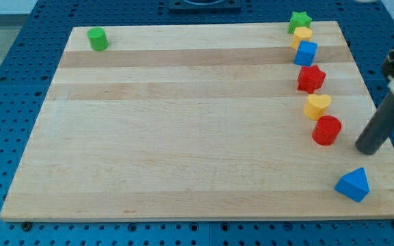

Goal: Move the heart towards the top center of the board

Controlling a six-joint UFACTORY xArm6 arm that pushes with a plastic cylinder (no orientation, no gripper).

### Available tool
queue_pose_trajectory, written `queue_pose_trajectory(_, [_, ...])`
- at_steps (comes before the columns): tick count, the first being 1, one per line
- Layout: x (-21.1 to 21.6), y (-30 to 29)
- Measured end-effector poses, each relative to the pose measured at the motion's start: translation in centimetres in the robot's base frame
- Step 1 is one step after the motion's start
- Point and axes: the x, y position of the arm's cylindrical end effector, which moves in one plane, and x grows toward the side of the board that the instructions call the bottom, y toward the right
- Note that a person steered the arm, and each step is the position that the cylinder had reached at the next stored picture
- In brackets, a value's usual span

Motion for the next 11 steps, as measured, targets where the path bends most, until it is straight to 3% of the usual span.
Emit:
queue_pose_trajectory(1, [-3.0, 0.0])
queue_pose_trajectory(5, [-13.4, -18.2])
queue_pose_trajectory(7, [-20.8, -22.9])
queue_pose_trajectory(8, [-22.7, -22.0])
queue_pose_trajectory(11, [-23.6, -27.9])
